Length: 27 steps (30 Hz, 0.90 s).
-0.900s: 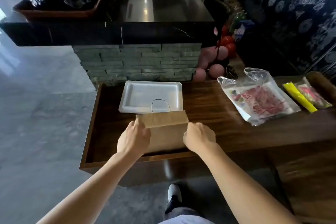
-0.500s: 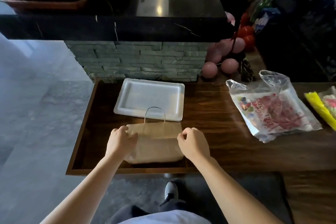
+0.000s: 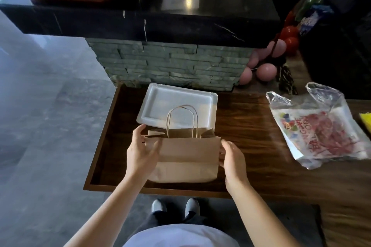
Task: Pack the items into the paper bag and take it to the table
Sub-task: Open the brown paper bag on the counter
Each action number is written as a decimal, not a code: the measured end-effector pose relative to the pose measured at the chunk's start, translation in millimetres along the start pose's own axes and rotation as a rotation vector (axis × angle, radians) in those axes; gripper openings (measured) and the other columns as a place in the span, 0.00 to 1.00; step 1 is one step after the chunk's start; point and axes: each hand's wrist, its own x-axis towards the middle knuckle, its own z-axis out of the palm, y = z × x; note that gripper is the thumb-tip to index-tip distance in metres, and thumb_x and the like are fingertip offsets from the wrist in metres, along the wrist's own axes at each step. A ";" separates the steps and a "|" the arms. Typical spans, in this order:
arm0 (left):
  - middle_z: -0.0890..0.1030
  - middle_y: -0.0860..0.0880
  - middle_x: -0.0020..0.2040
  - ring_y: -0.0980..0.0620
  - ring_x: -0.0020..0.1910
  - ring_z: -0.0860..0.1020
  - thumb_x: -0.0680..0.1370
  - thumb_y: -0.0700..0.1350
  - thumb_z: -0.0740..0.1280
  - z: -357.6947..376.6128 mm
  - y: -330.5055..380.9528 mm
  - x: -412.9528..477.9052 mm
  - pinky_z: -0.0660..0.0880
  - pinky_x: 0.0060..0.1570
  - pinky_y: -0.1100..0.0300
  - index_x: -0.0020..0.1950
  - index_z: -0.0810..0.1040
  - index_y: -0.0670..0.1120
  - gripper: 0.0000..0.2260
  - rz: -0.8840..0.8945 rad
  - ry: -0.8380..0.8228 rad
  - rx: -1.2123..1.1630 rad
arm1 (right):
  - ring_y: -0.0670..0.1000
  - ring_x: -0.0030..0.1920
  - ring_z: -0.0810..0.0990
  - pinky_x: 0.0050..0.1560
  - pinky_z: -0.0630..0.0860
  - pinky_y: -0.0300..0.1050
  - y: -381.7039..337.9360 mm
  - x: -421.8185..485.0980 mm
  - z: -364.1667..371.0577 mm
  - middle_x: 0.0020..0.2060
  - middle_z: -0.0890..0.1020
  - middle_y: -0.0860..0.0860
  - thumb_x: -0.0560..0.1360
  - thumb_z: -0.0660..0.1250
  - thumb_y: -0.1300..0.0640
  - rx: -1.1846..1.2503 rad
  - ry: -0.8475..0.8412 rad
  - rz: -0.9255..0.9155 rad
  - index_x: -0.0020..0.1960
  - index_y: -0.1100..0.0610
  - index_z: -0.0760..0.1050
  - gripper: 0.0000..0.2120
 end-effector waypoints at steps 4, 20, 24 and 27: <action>0.83 0.55 0.46 0.57 0.46 0.81 0.77 0.47 0.71 -6.0 4.9 -0.2 0.81 0.42 0.57 0.64 0.77 0.53 0.16 0.231 -0.150 -0.070 | 0.55 0.50 0.83 0.51 0.79 0.56 -9.8 -2.5 5.9 0.41 0.87 0.50 0.69 0.67 0.35 0.129 -0.091 0.180 0.37 0.49 0.84 0.18; 0.73 0.51 0.70 0.42 0.73 0.63 0.72 0.58 0.72 -52.9 3.9 16.0 0.63 0.68 0.42 0.47 0.85 0.57 0.09 1.167 -0.633 0.912 | 0.44 0.38 0.78 0.35 0.75 0.38 -69.2 -20.4 -5.1 0.37 0.79 0.43 0.69 0.76 0.48 -1.033 -0.543 -0.625 0.36 0.46 0.75 0.10; 0.82 0.54 0.55 0.49 0.62 0.73 0.75 0.59 0.67 -60.3 11.3 33.3 0.61 0.69 0.45 0.57 0.82 0.57 0.13 1.335 -0.798 1.027 | 0.45 0.43 0.70 0.36 0.71 0.37 -79.1 -26.6 16.3 0.39 0.73 0.42 0.66 0.77 0.54 -1.242 -0.523 -1.023 0.39 0.47 0.72 0.12; 0.81 0.54 0.56 0.48 0.58 0.73 0.76 0.59 0.66 -58.6 13.6 38.3 0.63 0.67 0.49 0.62 0.79 0.57 0.17 1.375 -0.870 1.101 | 0.49 0.48 0.72 0.46 0.75 0.44 -79.0 -35.1 33.0 0.43 0.79 0.47 0.68 0.75 0.54 -1.268 -0.651 -1.129 0.45 0.52 0.80 0.08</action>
